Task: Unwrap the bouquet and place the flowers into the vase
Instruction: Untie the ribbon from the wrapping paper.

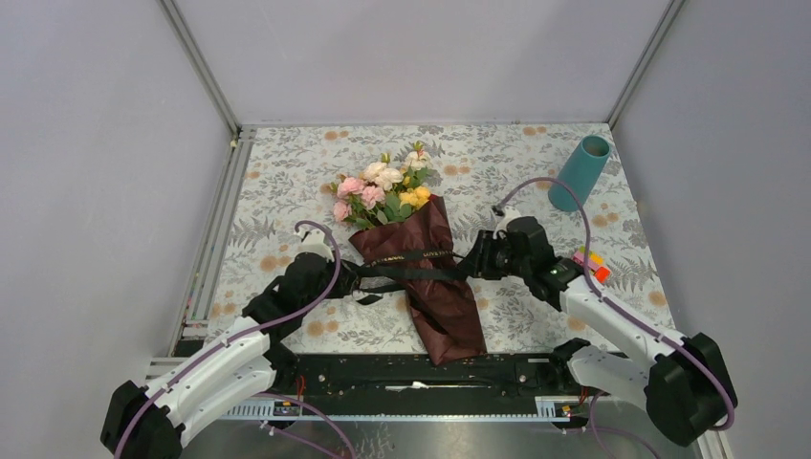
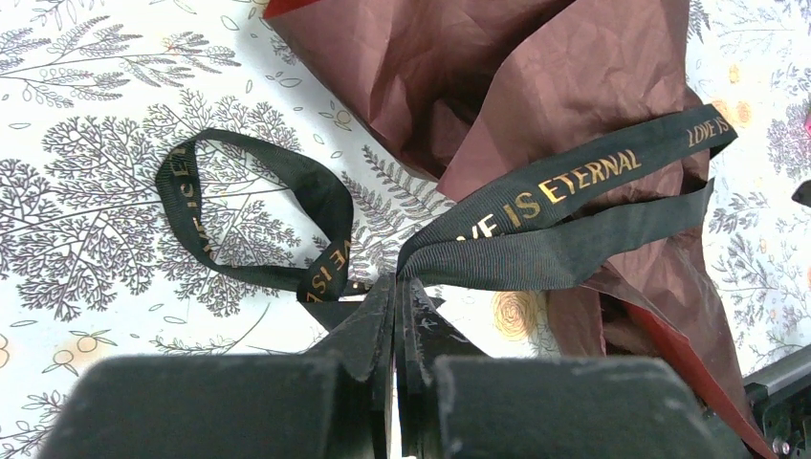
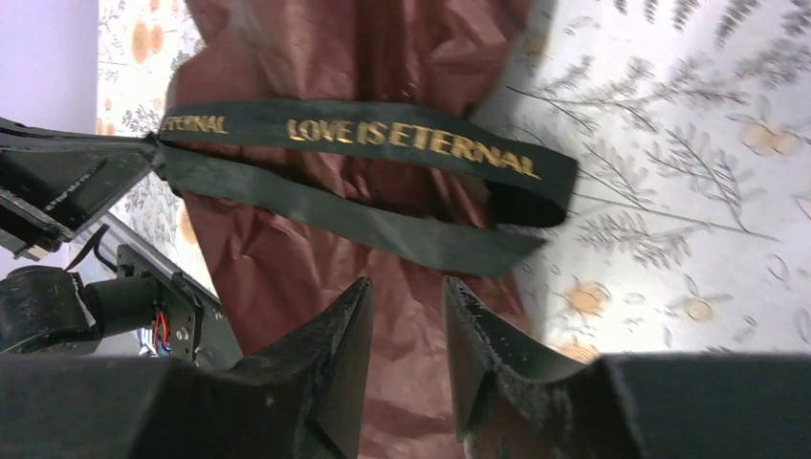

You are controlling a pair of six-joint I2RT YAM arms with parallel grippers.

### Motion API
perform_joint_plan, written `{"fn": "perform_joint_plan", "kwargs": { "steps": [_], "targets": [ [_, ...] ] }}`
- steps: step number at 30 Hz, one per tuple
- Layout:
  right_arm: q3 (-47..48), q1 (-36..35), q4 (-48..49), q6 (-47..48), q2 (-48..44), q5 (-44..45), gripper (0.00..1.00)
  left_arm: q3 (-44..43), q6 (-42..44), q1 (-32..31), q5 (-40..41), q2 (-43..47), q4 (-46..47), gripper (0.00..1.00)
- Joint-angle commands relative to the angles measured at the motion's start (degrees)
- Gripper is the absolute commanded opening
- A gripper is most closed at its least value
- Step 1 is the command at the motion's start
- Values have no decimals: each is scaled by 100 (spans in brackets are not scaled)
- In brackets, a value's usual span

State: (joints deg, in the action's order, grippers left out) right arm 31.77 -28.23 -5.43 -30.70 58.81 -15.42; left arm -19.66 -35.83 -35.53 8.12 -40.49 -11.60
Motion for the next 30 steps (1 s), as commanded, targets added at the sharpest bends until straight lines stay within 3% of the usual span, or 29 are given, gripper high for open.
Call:
{"fn": "perform_joint_plan", "kwargs": {
  "steps": [1, 8, 13, 30],
  "targets": [
    [336, -611, 908, -698, 328, 622, 42, 32, 71, 42, -257, 23, 140, 0],
    [322, -1904, 1797, -2199, 788, 2149, 50, 41, 85, 46, -369, 66, 189, 0],
    [477, -2514, 2314, -2728, 1307, 2690, 56, 63, 51, 46, -490, 13, 284, 0],
    [1321, -2644, 2661, -3064, 2768, 2723, 59, 242, -223, 46, -758, 115, 520, 0]
  ]
}}
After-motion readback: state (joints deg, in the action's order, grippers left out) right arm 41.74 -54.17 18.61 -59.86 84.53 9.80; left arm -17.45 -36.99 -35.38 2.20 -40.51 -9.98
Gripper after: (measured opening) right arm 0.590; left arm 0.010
